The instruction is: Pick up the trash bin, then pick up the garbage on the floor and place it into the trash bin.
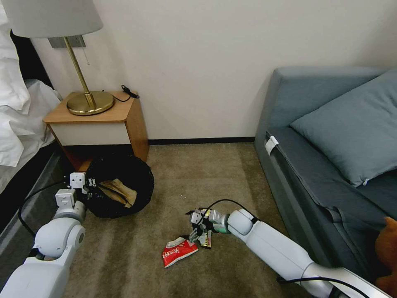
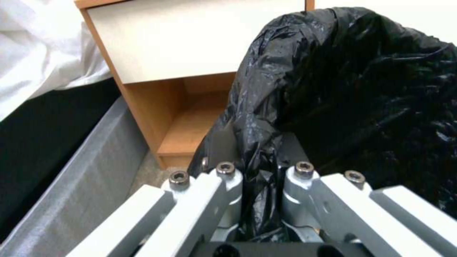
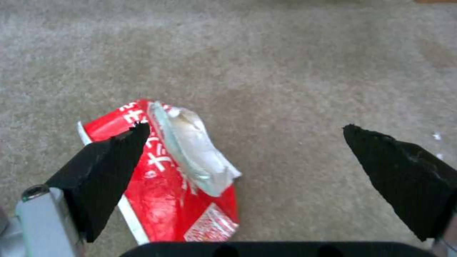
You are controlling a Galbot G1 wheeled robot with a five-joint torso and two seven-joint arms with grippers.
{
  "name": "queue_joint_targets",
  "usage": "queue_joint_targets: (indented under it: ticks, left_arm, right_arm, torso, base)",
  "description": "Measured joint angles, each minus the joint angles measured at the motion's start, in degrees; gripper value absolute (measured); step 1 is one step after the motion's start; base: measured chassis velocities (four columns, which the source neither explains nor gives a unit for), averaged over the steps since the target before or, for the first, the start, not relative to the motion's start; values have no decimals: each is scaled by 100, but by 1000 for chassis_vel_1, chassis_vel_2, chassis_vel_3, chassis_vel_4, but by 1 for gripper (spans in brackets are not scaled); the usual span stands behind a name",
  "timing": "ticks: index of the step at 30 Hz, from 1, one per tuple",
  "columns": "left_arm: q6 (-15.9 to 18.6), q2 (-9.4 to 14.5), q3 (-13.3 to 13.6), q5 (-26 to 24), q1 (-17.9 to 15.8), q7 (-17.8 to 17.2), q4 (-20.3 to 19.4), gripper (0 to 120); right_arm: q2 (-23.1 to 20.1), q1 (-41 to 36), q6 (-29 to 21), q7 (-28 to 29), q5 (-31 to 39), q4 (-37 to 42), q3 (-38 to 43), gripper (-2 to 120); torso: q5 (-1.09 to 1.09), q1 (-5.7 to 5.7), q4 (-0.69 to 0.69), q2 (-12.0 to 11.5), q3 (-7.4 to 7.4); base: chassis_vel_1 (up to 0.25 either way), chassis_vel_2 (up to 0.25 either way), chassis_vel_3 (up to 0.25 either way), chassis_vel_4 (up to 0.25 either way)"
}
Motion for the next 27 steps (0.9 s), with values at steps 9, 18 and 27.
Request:
queue_joint_targets:
  ticks: [9,18,27]
  left_arm:
    - [1,-7,-20,16,76,1,-33,5]
    - [-29,19,-24,-5,48,25,35,5]
    - [-47,56,16,-40,-33,45,119,5]
  right_arm:
    - [279,-148,117,-37,-224,-338,87,100]
    - [457,-202,274,-4,-390,-720,183,100]
    - [519,-230,390,15,-518,-1016,261,100]
  torso:
    - [0,0,1,0,0]
    - [0,0,1,0,0]
    - [0,0,0,0,0]
  base:
    - [0,0,0,0]
    - [0,0,0,0]
    - [0,0,0,0]
